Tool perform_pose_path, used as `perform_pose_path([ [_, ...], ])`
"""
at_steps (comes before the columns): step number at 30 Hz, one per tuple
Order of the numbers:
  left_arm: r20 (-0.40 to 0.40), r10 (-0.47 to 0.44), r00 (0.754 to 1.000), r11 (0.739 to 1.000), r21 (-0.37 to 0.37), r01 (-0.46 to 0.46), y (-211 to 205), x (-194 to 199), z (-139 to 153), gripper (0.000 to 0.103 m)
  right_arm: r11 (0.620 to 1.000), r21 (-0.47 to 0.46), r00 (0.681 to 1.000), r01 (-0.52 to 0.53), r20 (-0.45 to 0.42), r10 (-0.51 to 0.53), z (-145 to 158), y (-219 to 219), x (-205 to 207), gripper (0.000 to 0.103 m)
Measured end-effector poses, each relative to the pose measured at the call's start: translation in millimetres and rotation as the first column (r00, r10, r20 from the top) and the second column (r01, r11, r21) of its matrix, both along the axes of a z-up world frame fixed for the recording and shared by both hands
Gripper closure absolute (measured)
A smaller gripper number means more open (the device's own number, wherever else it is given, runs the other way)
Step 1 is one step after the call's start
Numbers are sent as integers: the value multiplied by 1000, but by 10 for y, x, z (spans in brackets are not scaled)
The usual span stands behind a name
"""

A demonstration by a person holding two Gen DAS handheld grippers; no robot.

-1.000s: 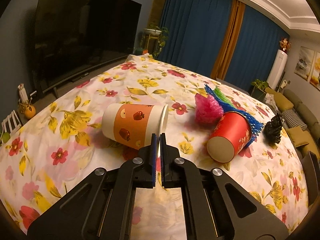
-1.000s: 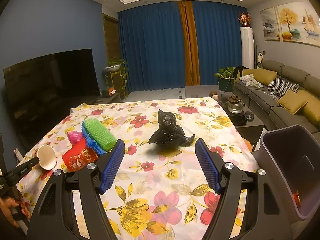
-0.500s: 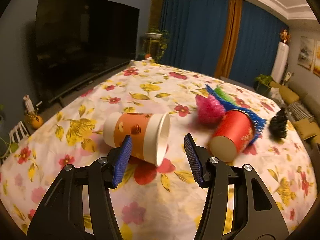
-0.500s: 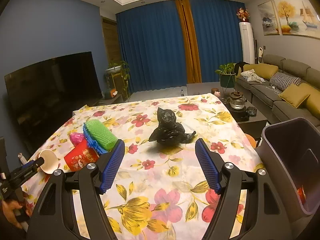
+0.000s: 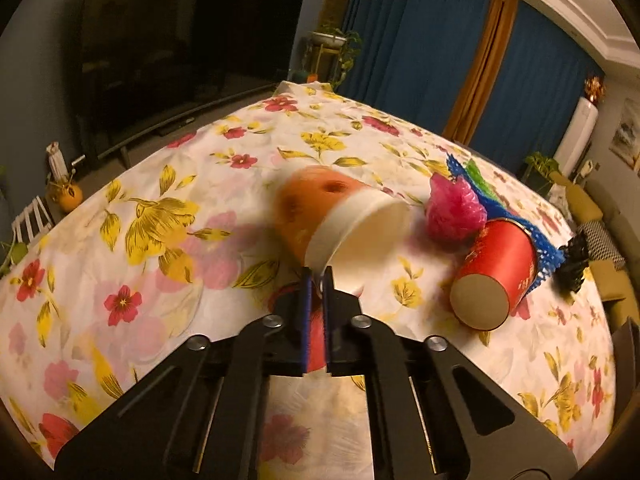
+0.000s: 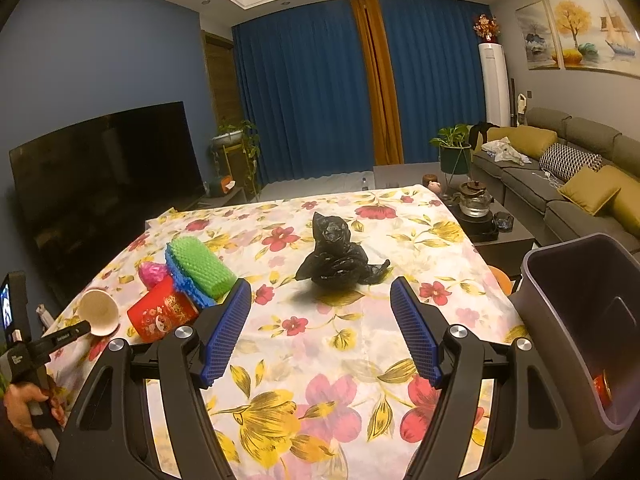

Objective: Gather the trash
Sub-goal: 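Grasp the small black plastic bag with the right tool while the left tool holds the cup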

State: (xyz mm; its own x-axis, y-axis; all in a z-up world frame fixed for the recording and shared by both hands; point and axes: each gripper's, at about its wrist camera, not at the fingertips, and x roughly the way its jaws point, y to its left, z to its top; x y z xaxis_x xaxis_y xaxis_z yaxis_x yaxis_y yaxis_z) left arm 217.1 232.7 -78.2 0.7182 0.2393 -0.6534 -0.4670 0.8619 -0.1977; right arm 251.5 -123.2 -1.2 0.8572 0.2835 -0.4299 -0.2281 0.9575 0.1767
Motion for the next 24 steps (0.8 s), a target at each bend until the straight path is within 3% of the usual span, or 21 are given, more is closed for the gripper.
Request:
perform_pose_path([
  [7,96,-91,991,996,27,88,-226,-92,192,101,1000,-24,1000,6,6,-6,32,21,37,34],
  [15,250,-238,939,971,40,236,-757,-27,798,101,997,-71,1000,27,-3,-27,54,116,293,34],
  [19,274,-275,921,960,36,276,-1013,182,859,101,992,-117,998,41,-42,-46,-65,188,538,38],
  [22,273,-272,923,962,64,265,-1112,270,762,101,985,-160,996,66,-44,-74,-137,235,712,38],
  [24,266,-260,928,965,36,260,-1077,324,647,101,981,-175,995,79,-44,-88,-179,257,833,38],
])
